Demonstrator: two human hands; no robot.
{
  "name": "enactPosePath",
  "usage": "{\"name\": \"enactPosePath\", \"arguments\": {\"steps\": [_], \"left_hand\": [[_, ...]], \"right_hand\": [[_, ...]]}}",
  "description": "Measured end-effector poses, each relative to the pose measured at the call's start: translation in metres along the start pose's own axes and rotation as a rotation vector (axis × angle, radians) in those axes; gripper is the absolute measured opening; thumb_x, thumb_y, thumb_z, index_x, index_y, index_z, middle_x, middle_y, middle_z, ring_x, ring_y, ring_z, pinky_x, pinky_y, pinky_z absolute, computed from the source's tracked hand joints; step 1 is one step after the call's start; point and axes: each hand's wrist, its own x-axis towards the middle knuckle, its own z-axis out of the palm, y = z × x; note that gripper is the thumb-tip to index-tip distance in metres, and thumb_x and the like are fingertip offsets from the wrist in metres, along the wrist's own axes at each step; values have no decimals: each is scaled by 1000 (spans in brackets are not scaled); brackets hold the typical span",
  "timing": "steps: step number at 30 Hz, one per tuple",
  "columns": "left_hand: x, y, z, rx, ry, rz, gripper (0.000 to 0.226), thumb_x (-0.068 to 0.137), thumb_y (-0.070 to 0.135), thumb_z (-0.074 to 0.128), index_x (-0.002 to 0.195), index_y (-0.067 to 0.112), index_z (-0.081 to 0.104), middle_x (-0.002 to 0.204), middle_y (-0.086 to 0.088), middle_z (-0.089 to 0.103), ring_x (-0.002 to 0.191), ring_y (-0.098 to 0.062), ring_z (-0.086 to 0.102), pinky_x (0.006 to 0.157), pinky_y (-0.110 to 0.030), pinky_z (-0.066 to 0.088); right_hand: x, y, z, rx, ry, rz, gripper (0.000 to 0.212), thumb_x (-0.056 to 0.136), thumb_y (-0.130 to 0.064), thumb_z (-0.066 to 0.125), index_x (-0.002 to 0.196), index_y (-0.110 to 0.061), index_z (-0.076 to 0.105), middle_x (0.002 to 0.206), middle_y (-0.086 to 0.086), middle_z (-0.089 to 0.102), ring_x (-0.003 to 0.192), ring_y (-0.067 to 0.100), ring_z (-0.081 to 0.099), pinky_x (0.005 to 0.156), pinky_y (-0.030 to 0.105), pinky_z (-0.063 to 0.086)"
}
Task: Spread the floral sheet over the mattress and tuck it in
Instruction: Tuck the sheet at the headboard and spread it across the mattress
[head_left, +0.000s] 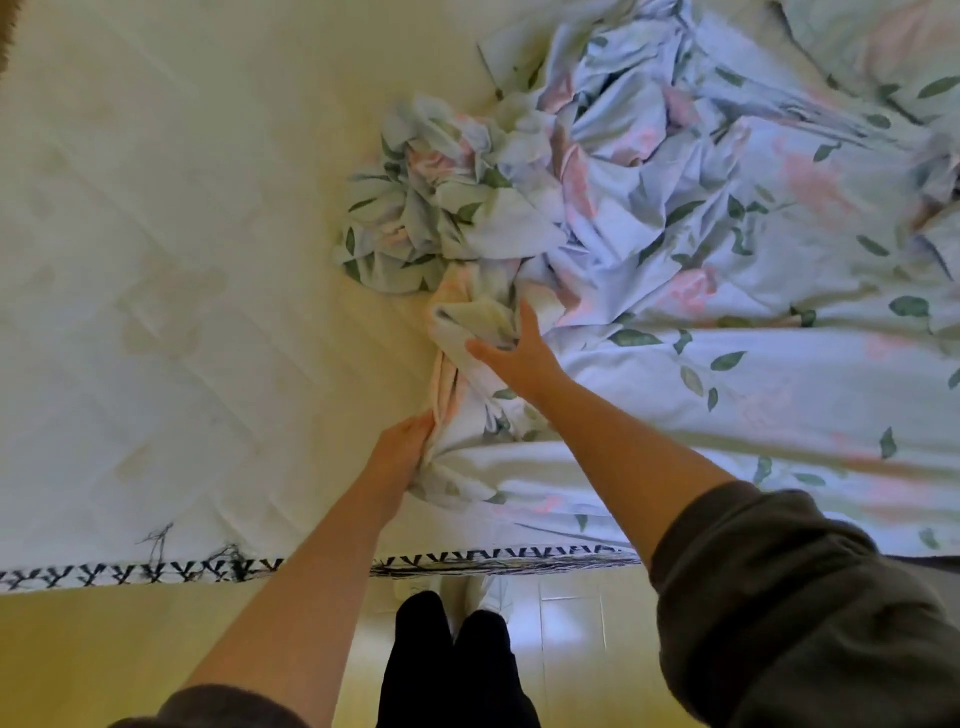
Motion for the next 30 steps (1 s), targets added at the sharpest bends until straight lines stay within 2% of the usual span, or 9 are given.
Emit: {"name": "enactPosePath", "arguments": {"steps": [2, 6, 10, 14, 17, 20, 25, 28, 30], "left_hand": [[-3, -4, 3, 103, -65, 108, 21, 95, 36, 53, 91, 24, 70, 100, -8, 72, 95, -29, 66, 86, -44, 52], [3, -5, -6, 109, -312, 40, 20, 92, 32, 59, 104, 20, 70, 106, -7, 70, 99, -23, 63, 91, -40, 49], [39, 4, -13, -300, -289, -151, 48, 94, 50, 45, 123, 15, 57, 116, -7, 66, 109, -23, 59, 99, -44, 41], [92, 52, 21, -304, -235, -167, 53, 91, 54, 48, 133, 22, 44, 121, -4, 60, 115, -21, 55, 98, -44, 41], [114, 99, 62, -278, -391, -66, 40, 90, 47, 56, 117, 17, 60, 103, -5, 67, 98, -19, 63, 87, -34, 50], [134, 115, 59, -242, -239, 40, 42, 80, 29, 72, 117, 10, 63, 111, -13, 68, 97, -25, 66, 90, -40, 53], [134, 68, -39, 82, 208, 44, 23, 86, 23, 67, 105, 11, 60, 97, -11, 62, 88, -25, 58, 79, -34, 47], [127, 40, -101, 436, 379, 76, 10, 87, 16, 62, 92, 9, 59, 87, -12, 60, 82, -29, 56, 70, -33, 39], [125, 23, -128, 590, 421, 55, 4, 86, 9, 53, 82, 9, 54, 81, -14, 58, 81, -34, 56, 68, -34, 37]], "right_hand": [[17, -5, 12, -88, -35, 57, 86, 84, -32, 70, 151, -25, 15, 140, 9, 40, 123, 31, 46, 97, 42, 48], [34, 5, 8, 15, 60, 158, 8, 86, -5, 53, 91, -5, 59, 81, 11, 56, 72, 24, 61, 64, 32, 52], [21, 23, -30, 475, -47, 400, 27, 92, 7, 34, 101, 0, 58, 88, 14, 59, 74, 25, 57, 70, 34, 48], [18, 36, -64, 478, -189, 497, 35, 93, 8, 30, 96, -4, 62, 87, 15, 68, 80, 27, 64, 71, 35, 55], [29, 31, -76, 459, -210, 507, 45, 91, 13, 28, 76, -7, 65, 68, 9, 64, 58, 19, 63, 57, 28, 56], [36, 21, -93, 411, -142, 484, 44, 93, 8, 32, 68, -11, 63, 52, 1, 59, 44, 11, 57, 47, 21, 52], [58, 23, -116, 140, 377, 537, 14, 93, -5, 43, 98, -8, 55, 81, 8, 60, 62, 17, 55, 50, 30, 50], [78, 4, -94, -540, 263, 459, 10, 94, -14, 47, 89, -10, 54, 113, 20, 57, 96, 34, 59, 82, 41, 52], [89, -25, -56, -894, 414, 135, 26, 88, -20, 51, 111, -8, 54, 125, 18, 51, 113, 38, 50, 93, 48, 44]]}}
